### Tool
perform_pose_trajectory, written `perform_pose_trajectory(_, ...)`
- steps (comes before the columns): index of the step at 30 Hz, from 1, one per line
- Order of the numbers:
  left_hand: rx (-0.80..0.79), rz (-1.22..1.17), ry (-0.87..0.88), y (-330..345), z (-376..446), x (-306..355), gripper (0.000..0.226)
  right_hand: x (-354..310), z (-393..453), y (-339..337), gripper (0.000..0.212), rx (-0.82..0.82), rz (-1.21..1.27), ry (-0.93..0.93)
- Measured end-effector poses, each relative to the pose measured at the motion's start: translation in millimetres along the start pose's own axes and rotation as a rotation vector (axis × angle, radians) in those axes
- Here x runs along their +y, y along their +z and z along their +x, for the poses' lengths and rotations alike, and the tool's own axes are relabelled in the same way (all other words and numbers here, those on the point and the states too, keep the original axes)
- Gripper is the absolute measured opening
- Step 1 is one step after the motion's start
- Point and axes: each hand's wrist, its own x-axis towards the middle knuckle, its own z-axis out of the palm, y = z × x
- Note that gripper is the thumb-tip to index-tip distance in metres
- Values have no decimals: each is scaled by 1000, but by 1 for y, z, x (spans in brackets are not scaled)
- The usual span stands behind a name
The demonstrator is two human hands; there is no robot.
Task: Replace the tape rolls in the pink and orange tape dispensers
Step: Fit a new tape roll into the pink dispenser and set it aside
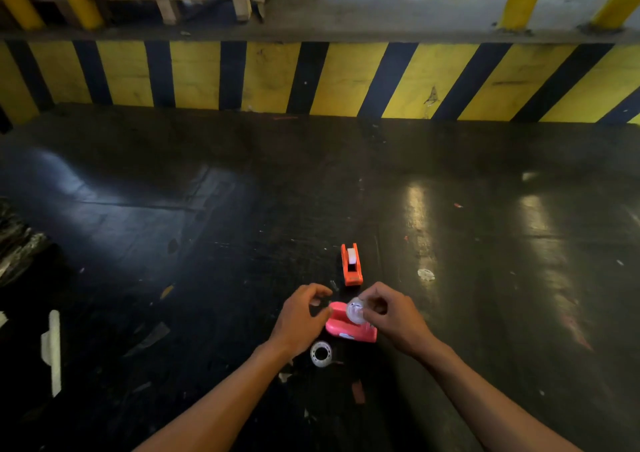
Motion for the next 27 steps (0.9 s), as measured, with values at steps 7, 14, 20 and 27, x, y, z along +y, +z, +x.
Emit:
perform_pose_trajectory(7,-348,155,52,7,18,-1,58,12,12,9,14,-77,-205,-185)
perform_pose_trajectory(14,-414,156,25,9,30,-2,46,19,20,17,3,-197,-375,-227)
perform_pose_trajectory(20,-403,108,4,11,27,-4,46,22,22,27,39,-151,-421,-238)
perform_pose_trajectory(27,-375,93,-8,14,24,-9,63,30,14,27,13,-121,-420,-275)
